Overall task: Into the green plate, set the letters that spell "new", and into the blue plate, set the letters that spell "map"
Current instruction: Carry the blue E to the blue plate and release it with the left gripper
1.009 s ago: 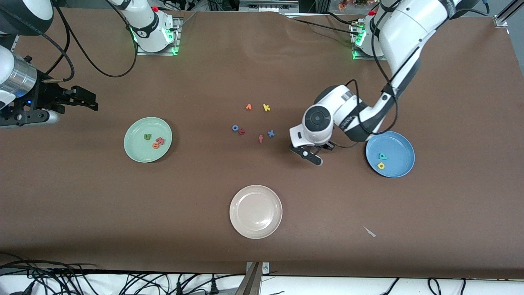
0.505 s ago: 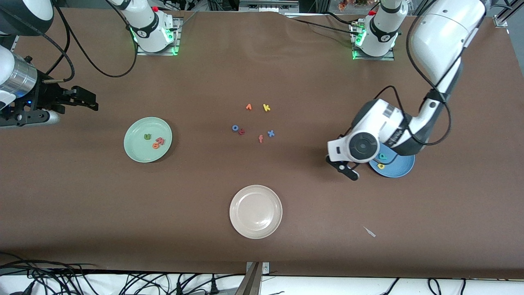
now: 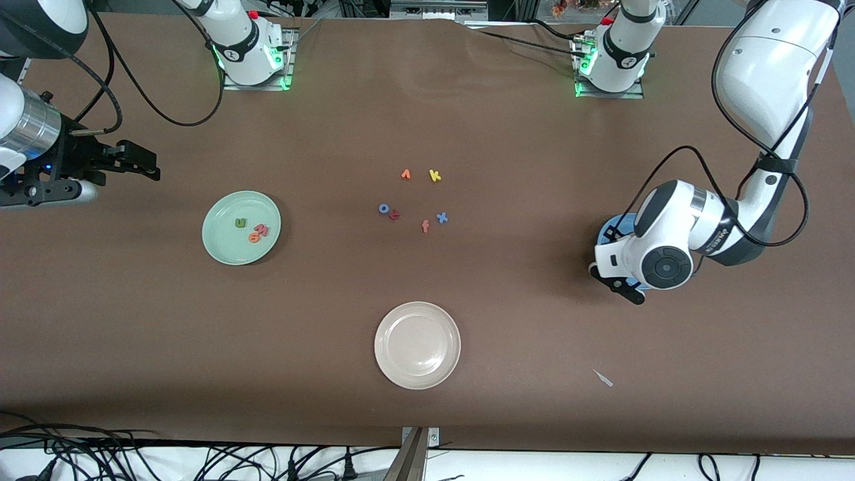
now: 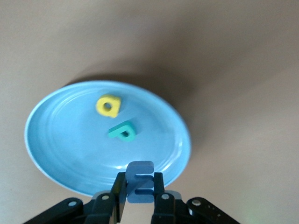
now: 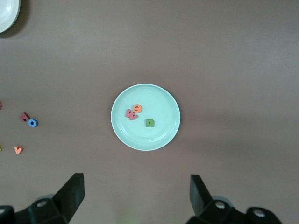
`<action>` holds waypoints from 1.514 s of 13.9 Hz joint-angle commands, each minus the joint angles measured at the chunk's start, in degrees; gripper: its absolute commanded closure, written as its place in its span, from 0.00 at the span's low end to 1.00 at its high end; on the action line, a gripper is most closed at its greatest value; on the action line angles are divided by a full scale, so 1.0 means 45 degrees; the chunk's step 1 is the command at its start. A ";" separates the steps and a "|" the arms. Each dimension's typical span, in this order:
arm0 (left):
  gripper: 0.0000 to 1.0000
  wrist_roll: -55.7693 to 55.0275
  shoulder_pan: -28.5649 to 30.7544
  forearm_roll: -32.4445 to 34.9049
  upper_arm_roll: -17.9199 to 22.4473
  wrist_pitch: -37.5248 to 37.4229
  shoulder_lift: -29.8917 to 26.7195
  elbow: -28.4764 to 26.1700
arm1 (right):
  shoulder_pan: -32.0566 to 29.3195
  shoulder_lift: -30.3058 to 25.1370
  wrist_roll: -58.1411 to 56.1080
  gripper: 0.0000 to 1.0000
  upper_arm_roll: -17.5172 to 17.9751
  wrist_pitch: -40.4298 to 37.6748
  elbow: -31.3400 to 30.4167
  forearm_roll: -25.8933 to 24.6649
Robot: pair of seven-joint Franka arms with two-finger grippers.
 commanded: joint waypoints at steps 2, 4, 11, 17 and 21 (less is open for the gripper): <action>0.00 0.0542 0.0034 0.0307 0.0125 -0.0296 -0.0070 0.0061 | 0.0009 0.0072 -0.0193 0.00 0.0011 -0.0249 0.0277 -0.0142; 0.00 0.0542 0.0092 0.0287 0.0125 -0.0976 -0.0207 0.0448 | -0.0010 0.0072 -0.0193 0.00 0.0011 -0.0230 0.0277 -0.0142; 0.00 0.0347 0.0170 0.0092 0.0105 -0.3753 -0.1142 0.2776 | 0.0009 0.0072 -0.0193 0.00 0.0011 -0.0210 0.0277 -0.0142; 0.00 -0.0708 0.1087 -0.1097 0.0067 -0.3754 -0.2198 0.2815 | 0.0009 0.0092 -0.0174 0.00 0.0030 -0.0171 0.0277 -0.0142; 0.00 -0.1118 0.0371 -0.2247 0.1543 -0.3287 -0.3368 0.2485 | 0.0009 0.0073 -0.0193 0.00 0.0031 -0.0171 0.0277 -0.0142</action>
